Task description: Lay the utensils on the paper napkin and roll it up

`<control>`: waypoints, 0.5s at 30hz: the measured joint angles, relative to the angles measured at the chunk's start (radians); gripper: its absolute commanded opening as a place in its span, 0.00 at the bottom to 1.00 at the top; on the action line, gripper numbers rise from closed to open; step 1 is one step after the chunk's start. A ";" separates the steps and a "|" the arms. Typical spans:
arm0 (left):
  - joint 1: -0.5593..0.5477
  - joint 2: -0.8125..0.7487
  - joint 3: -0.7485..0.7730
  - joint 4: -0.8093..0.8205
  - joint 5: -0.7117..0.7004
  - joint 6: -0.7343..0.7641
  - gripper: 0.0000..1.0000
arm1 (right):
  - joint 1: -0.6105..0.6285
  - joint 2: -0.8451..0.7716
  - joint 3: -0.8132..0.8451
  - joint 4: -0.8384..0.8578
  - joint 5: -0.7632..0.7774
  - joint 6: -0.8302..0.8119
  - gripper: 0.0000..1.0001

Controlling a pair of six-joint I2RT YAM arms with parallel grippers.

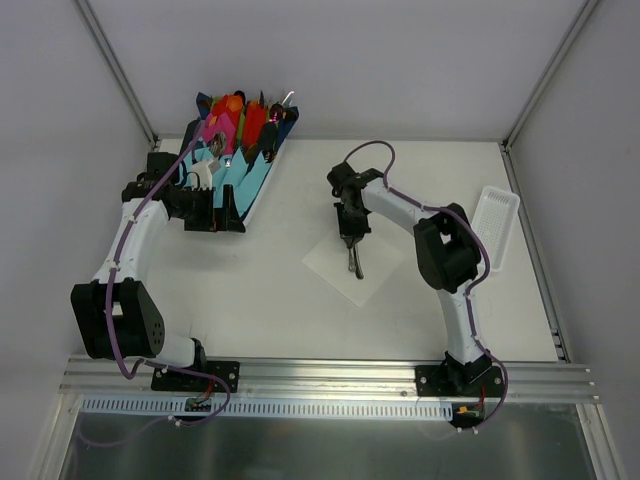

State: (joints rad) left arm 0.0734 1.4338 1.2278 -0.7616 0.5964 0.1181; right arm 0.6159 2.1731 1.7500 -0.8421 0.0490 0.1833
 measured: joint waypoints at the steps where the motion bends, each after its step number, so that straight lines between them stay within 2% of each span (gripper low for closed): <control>1: 0.000 0.000 0.000 0.000 0.001 0.000 0.99 | 0.000 0.000 -0.002 0.000 0.000 0.000 0.02; 15: 0.000 0.004 0.000 0.000 0.002 0.000 0.99 | 0.001 0.012 -0.021 0.000 0.000 0.000 0.13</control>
State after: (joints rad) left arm 0.0734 1.4380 1.2278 -0.7616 0.5980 0.1181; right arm 0.6170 2.1853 1.7290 -0.8421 0.0494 0.1837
